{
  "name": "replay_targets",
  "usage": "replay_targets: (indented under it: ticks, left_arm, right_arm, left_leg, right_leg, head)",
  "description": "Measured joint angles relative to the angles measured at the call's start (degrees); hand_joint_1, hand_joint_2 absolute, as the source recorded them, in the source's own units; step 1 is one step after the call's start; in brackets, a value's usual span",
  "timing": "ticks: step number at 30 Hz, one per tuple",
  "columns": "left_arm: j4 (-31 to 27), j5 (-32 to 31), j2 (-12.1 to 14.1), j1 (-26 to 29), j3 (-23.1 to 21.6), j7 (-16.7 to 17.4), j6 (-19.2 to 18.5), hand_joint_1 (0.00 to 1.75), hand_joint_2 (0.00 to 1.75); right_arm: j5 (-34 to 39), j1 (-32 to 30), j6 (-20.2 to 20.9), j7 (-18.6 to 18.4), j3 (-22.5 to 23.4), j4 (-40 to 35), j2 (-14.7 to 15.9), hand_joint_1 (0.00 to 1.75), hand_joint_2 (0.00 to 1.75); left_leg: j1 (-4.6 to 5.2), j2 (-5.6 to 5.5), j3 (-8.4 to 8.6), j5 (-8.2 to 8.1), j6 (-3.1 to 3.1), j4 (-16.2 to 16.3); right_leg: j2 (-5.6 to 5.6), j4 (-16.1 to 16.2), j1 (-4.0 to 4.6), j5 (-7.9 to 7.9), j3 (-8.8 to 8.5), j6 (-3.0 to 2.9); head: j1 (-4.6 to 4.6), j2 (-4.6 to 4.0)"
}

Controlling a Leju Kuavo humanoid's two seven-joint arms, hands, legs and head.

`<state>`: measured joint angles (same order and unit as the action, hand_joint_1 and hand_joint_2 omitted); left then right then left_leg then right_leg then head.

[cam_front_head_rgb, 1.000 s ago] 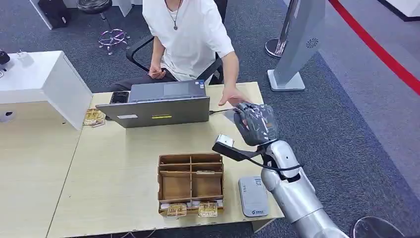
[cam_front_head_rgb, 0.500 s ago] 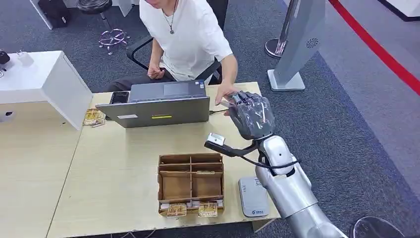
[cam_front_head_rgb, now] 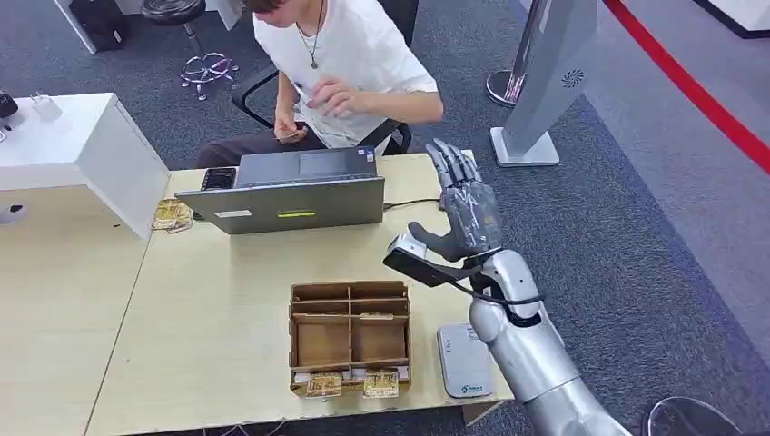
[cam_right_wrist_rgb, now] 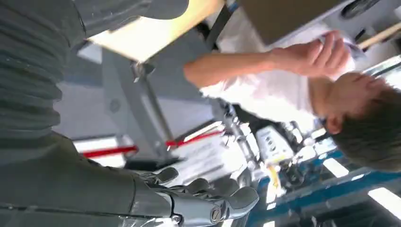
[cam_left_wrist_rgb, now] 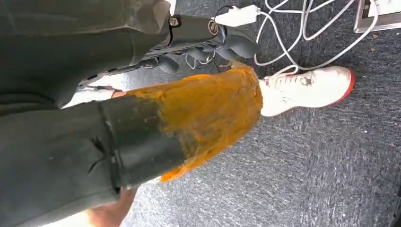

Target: Pass the card to the sensor for recognition and then transmit it.

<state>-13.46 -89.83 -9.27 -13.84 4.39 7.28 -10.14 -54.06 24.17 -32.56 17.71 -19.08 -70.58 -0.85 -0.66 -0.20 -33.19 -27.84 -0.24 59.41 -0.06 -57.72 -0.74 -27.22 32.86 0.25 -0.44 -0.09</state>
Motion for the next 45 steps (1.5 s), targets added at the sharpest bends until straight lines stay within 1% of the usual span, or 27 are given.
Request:
replay_targets:
  ticks: [2,5,6,9,13,16,23,34,45]
  left_arm:
    - [0.0,0.0,0.1,0.0,-0.2,-0.2,0.0,0.0,0.0]
    - [0.0,0.0,0.3,0.0,-0.3,-0.6,0.0,0.0,0.0]
    - [0.0,0.0,0.4,0.0,-0.3,-0.7,0.0,0.0,0.0]
    - [0.0,0.0,0.7,0.0,-0.4,-0.9,0.0,0.0,0.0]
    - [0.0,0.0,1.0,0.0,-0.8,-1.4,0.0,0.0,0.0]
    - [0.0,0.0,1.1,0.0,-1.2,-1.5,-0.1,0.0,0.0]
    - [0.0,0.0,1.2,0.0,-1.7,-1.5,-0.1,0.0,0.0]
    - [0.0,0.0,1.5,0.0,-3.5,-1.8,-0.5,0.0,0.0]
    - [0.1,0.0,1.6,-0.3,-5.8,-2.5,-0.9,0.0,0.0]
  right_arm:
    - [3.1,-1.0,1.7,1.7,-0.2,-1.7,0.3,0.0,1.75]
    - [8.2,-2.6,6.6,4.7,-0.3,-4.3,1.0,0.0,1.75]
    - [10.3,-3.3,8.9,6.1,-0.3,-5.6,1.2,0.0,1.75]
    - [14.2,-5.0,13.3,8.8,-0.3,-8.4,1.8,0.0,1.75]
    - [17.6,-7.1,18.9,11.8,-0.4,-11.2,2.7,0.0,1.75]
    - [18.2,-8.3,21.0,13.0,-0.5,-12.6,3.1,0.0,1.75]
    - [16.8,-9.3,22.5,13.3,-2.1,-13.7,3.7,0.0,1.75]
    - [14.1,-11.2,22.6,14.4,-7.1,-13.7,5.9,0.0,1.75]
    - [12.6,-11.9,22.0,14.5,-10.3,-12.8,7.5,0.0,1.75]
  left_leg:
    - [0.0,0.0,-0.01,0.0,0.0,0.0]
    - [0.0,0.0,-0.01,0.0,0.0,0.0]
    - [0.0,0.0,-0.01,0.0,0.0,0.0]
    - [0.0,0.0,-0.01,0.0,0.0,0.0]
    - [0.0,0.0,-0.01,0.0,0.0,0.0]
    - [0.0,0.0,-0.01,0.0,0.0,0.0]
    - [0.0,0.0,-0.01,0.0,0.0,0.0]
    - [0.0,0.01,-0.01,0.0,0.0,0.0]
    - [0.0,0.01,-0.01,0.0,0.0,0.0]
  right_leg:
    - [0.01,0.0,0.0,0.0,0.01,0.0]
    - [0.0,0.0,0.0,0.0,0.01,0.0]
    - [0.0,0.0,0.0,0.0,0.01,0.0]
    - [0.0,0.0,0.0,0.0,0.01,0.0]
    - [0.0,0.0,0.0,0.0,0.01,0.0]
    - [0.01,0.0,0.0,0.0,0.01,0.0]
    - [0.01,0.0,0.0,0.0,0.01,0.0]
    - [0.01,0.0,0.0,0.0,0.01,0.0]
    - [0.01,0.0,0.0,0.0,0.01,0.0]
  head:
    - [0.0,0.0]
    - [0.0,0.0]
    - [0.0,0.0]
    - [0.0,0.0]
    - [0.0,0.0]
    - [0.0,0.0]
    - [-0.02,0.0]
    - [0.0,0.0]
    - [0.0,0.0]
